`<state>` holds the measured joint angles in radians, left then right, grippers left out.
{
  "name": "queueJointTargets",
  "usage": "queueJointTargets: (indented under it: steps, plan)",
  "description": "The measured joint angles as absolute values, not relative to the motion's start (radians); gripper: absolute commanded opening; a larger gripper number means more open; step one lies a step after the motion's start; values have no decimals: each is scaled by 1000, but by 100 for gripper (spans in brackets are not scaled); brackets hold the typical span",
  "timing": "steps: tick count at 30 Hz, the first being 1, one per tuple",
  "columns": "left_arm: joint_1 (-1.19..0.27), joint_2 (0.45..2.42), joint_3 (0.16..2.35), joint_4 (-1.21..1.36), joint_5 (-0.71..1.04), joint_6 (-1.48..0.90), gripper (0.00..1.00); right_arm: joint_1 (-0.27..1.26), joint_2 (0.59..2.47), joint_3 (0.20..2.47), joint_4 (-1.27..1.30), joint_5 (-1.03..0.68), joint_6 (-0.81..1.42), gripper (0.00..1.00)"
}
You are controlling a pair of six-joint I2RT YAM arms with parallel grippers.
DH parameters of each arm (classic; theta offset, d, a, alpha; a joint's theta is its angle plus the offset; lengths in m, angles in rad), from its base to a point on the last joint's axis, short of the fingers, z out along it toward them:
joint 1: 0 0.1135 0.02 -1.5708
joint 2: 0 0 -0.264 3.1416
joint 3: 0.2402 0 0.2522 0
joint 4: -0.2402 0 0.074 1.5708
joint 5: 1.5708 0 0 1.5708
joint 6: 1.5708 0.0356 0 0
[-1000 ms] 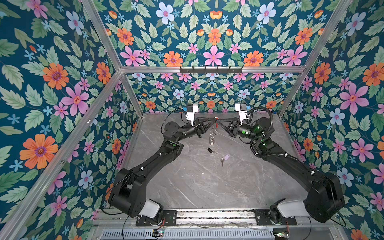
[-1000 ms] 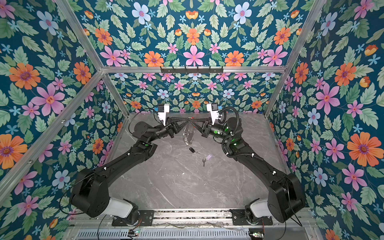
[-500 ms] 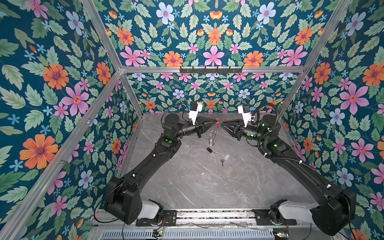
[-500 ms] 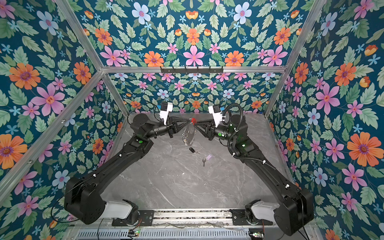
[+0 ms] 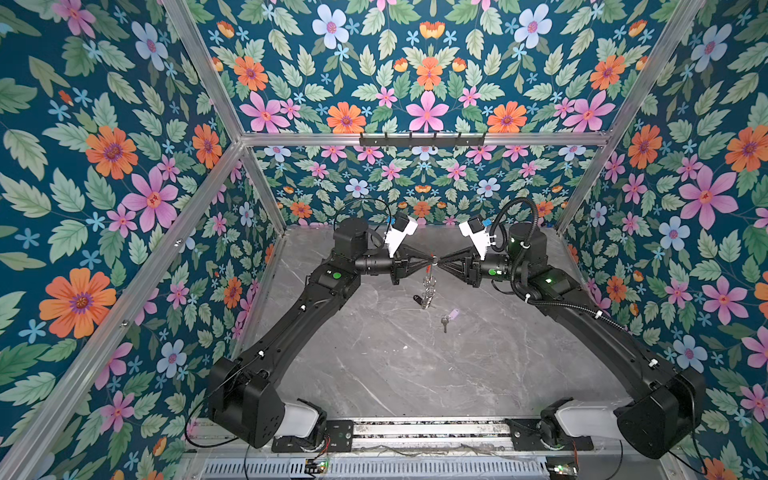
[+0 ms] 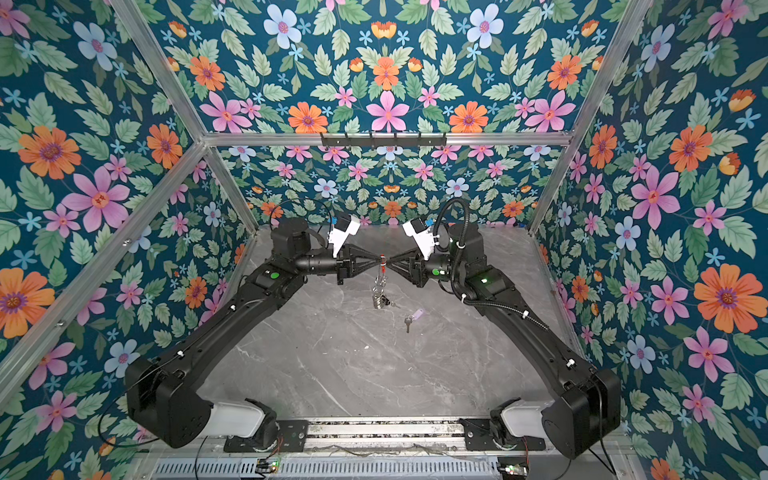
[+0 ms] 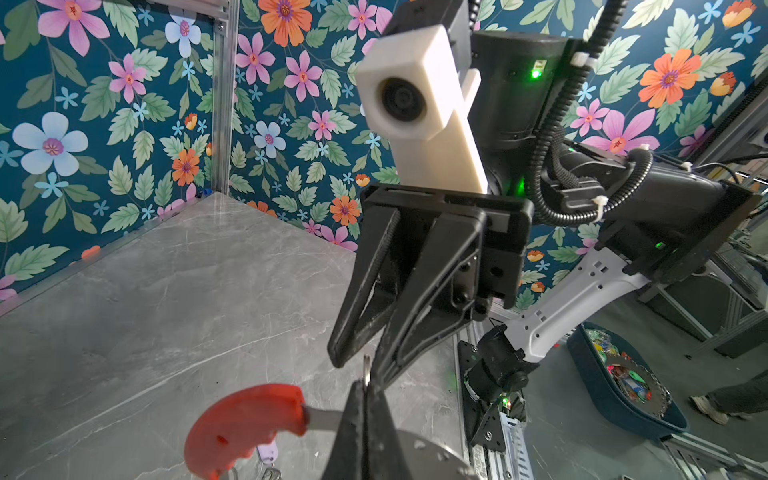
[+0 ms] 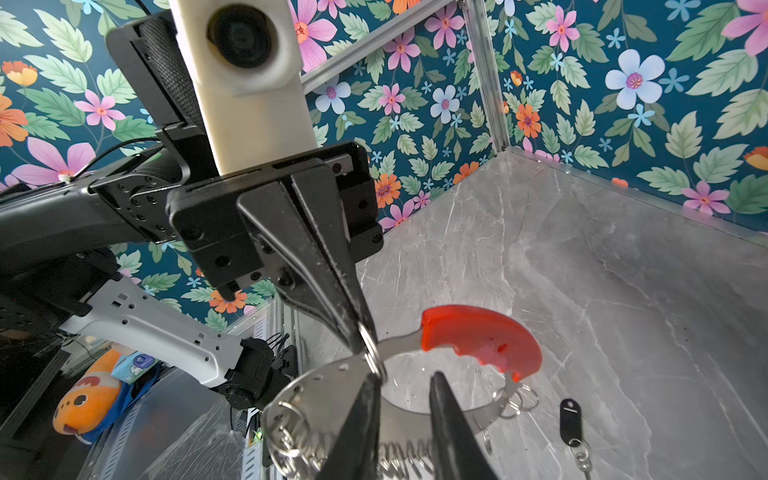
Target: Put the keys on the keyring
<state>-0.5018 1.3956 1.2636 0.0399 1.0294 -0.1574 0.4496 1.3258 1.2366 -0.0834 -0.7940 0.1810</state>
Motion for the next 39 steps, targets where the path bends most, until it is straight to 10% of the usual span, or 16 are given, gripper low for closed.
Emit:
queueJointTargets:
  steps: [13, 16, 20, 29, 39]
  plan:
    - [-503, 1402, 1264, 39, 1045, -159, 0, 457, 1352, 1242, -57, -847, 204, 0]
    - [-503, 1402, 1264, 39, 1045, -159, 0, 458, 1354, 1242, -52, -853, 207, 0]
    - [-500, 1395, 1259, 45, 1023, -163, 30, 461, 1354, 1229, -19, -853, 231, 0]
    - [-442, 1226, 999, 332, 739, -308, 31, 462, 1340, 1093, 274, -771, 393, 0]
    - [-442, 1325, 997, 652, 824, -544, 33, 462, 1392, 1035, 710, -754, 675, 0]
